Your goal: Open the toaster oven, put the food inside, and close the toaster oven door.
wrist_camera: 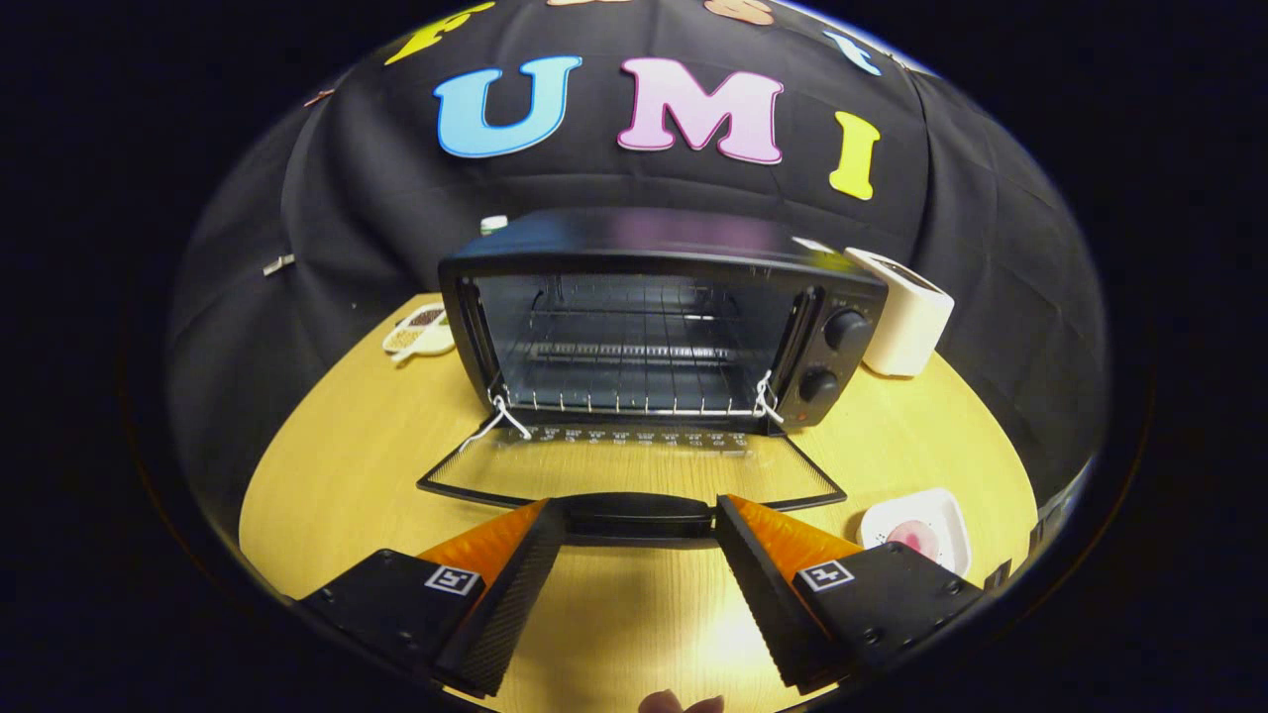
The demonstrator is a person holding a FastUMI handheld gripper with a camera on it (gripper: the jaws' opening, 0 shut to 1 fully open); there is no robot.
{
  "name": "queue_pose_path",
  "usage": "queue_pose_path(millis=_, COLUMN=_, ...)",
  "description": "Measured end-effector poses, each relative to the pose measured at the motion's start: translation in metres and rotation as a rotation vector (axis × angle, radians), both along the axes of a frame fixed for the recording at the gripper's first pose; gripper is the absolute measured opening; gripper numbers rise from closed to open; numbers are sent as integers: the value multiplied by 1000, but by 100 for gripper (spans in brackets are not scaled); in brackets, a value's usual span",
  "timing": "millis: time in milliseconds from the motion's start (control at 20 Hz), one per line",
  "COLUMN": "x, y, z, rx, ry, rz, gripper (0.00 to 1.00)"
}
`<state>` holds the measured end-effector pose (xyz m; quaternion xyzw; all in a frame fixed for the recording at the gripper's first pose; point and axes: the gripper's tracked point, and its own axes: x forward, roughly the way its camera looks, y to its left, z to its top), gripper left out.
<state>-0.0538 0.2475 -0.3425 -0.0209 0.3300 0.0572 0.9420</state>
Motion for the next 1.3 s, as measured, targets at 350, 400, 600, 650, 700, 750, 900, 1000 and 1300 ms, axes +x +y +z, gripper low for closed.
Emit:
queue_pose_path(millis=350, x=-3, y=-13, z=-28, rx=17, ry=102, rz=2, gripper=100)
queue_pose_path(millis=400, x=-5, y=-14, z=-26, rx=26, ry=106, rz=5, gripper=100)
queue_pose_path(millis=600, x=-10, y=-29, z=-13, rx=61, ry=149, rz=43, gripper=100)
queue_pose_path(millis=650, x=-12, y=-35, z=-10, rx=68, ry=169, rz=51, gripper=100)
queue_pose_path(millis=700, x=-14, y=-42, z=-5, rx=78, ry=185, rz=55, gripper=100)
queue_pose_path(millis=750, x=-17, y=-48, z=1, rx=87, ry=198, rz=65, gripper=100)
queue_pose_path(millis=900, x=-19, y=-83, z=22, rx=69, ry=219, rz=89, gripper=100)
queue_pose_path(millis=1000, x=-19, y=-111, z=32, rx=71, ry=247, rz=91, gripper=100)
queue_pose_path(millis=1300, x=-24, y=-198, z=21, rx=106, ry=440, rz=71, gripper=99)
